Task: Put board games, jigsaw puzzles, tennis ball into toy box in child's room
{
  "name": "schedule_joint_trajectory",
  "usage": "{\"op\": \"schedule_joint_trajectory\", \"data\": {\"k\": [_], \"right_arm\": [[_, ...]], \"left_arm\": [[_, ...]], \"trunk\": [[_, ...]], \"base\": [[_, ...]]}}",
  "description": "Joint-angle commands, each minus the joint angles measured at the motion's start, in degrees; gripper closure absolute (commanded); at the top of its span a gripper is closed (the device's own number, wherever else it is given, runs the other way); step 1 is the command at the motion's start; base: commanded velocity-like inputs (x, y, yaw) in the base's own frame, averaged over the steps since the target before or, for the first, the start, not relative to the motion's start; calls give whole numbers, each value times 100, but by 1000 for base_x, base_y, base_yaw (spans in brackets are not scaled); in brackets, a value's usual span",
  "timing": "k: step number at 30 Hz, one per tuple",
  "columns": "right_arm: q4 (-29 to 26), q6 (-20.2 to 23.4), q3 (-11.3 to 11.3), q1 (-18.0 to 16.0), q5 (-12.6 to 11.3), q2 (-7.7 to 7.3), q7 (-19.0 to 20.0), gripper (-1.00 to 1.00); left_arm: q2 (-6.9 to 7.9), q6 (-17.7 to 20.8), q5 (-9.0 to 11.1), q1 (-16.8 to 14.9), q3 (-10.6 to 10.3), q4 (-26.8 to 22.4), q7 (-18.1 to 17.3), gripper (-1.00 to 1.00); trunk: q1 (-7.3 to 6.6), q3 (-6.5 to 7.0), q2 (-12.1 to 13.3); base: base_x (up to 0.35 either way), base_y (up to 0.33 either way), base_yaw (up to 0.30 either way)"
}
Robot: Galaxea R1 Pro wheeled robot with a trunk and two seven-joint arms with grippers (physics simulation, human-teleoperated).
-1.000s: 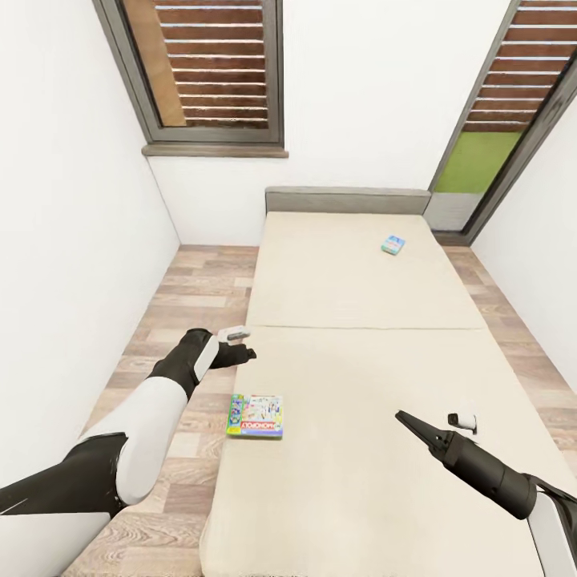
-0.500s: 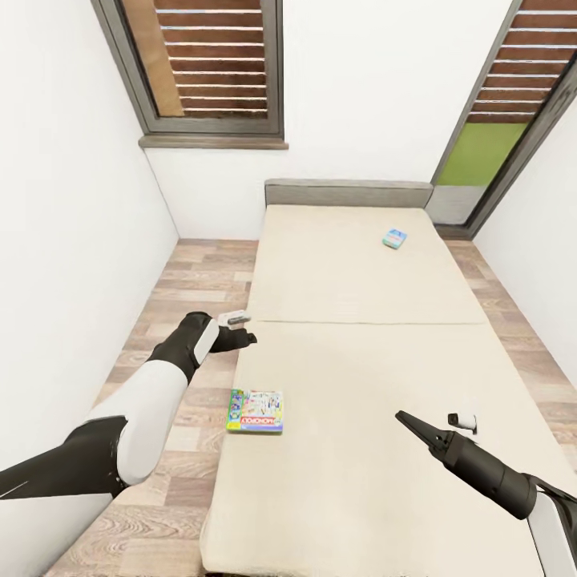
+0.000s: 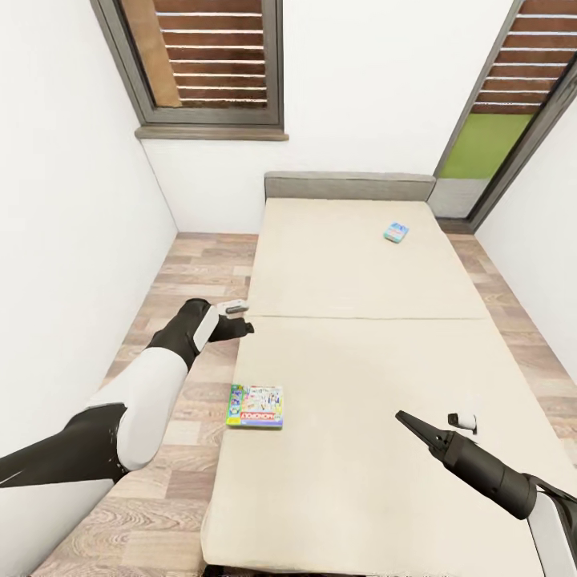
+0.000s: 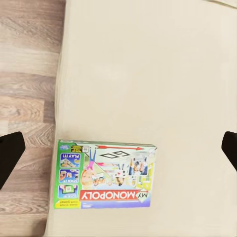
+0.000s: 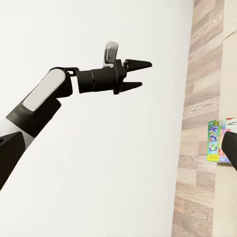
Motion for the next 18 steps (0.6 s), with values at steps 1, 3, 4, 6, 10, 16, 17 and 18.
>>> {"op": "schedule_joint_trajectory", "data": {"k": [1,3,4,6,10,16,17,18], "right_arm": [[-1,28,-4,-4,-8,-1,10,-100],[-1,28,-2,-4,-5,-1,10,-100],[-1,28,-4,-4,-5,-1,10,-100],[-1,28,-2,-4,-3,-1,10,-100],[-1,28,-2,-5,-2,-1,10,-100],[4,28,-7,-4,-2,-1,10,-100],[5,28,-7,-4,-2,-1,10,-100],[6,28,-5,-4,-2,-1,10,-100]], "left_arm": [[-9,32,7,-11,38,-7,51,-100],[-11,37,10,-21,40,-6,101,-100],[-12,39,10,-25,41,-5,119,-100],[-14,39,9,-30,40,-5,145,-100],[-12,39,3,-38,37,-3,171,-100],[-9,27,0,-44,36,-2,184,-100],[-10,17,-1,-45,35,-3,186,-100],[-11,14,-1,-46,35,-3,187,-100]], "trunk": [[3,-18,-10],[3,-36,-10],[3,-45,-10],[3,-64,-10],[3,-101,-10],[3,-156,-10],[3,-165,-10],[3,-175,-10]], "base": [[0,0,0],[0,0,0],[0,0,0],[0,0,0],[0,0,0],[0,0,0],[0,0,0],[0,0,0]]}}
